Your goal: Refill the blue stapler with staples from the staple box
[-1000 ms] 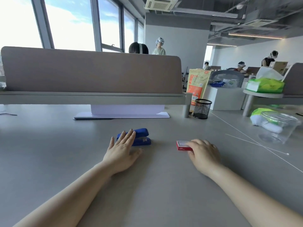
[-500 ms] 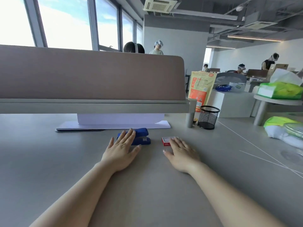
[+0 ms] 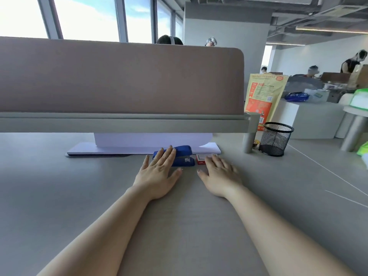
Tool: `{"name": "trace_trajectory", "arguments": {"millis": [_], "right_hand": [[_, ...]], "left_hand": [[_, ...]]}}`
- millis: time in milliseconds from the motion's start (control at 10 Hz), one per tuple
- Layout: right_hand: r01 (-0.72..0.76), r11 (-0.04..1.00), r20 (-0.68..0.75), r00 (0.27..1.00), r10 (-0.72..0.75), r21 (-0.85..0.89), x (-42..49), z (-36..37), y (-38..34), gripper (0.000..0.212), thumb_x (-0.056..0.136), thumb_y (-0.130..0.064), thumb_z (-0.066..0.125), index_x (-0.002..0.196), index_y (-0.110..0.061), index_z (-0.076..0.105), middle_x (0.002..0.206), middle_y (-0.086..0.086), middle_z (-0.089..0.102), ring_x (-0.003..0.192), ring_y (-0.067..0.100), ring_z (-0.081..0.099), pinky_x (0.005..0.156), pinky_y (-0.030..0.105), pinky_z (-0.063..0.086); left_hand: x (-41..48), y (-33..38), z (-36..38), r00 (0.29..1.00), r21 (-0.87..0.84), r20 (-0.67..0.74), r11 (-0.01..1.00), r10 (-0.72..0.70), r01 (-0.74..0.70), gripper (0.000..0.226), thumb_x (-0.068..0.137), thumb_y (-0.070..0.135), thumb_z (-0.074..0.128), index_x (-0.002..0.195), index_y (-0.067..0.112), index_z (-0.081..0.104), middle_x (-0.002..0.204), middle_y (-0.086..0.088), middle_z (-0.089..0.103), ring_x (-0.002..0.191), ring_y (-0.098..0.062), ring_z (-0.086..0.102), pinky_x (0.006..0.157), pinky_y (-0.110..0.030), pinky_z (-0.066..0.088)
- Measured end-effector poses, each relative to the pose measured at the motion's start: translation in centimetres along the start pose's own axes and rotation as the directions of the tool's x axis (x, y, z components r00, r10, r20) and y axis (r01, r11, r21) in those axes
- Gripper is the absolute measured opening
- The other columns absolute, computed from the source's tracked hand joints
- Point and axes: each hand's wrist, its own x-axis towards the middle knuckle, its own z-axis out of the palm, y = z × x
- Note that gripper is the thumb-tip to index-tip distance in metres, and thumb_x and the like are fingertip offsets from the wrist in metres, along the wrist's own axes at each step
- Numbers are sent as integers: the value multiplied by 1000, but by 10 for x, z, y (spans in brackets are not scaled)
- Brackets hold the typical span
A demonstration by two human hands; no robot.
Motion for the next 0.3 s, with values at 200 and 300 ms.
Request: {"name": "trace_trajectory", "arguments": {"millis": [200,300], "right_hand": [[7,1000,-10,1000,-7,12,-1,-1,0,64,90,-55,23,145,-25,9,159,1,3,146,23,3,118,47,7],[16,999,-26,1000,-15,33,-1,-1,0,64,90,-55,24,145,-25,9,159,0,3,146,22,2,118,46,8]], "left_hand": [[0,0,0,1000,7,13,1000,0,0,65,90,59,15,143,33,-14,152,18,-18,139,-5,-21,118,-40,-9],[0,-1,0,1000,7,-4,1000,9,-9,66,90,59,14,143,32,-14,152,17,-19,139,-6,-21,118,-40,-10]]}}
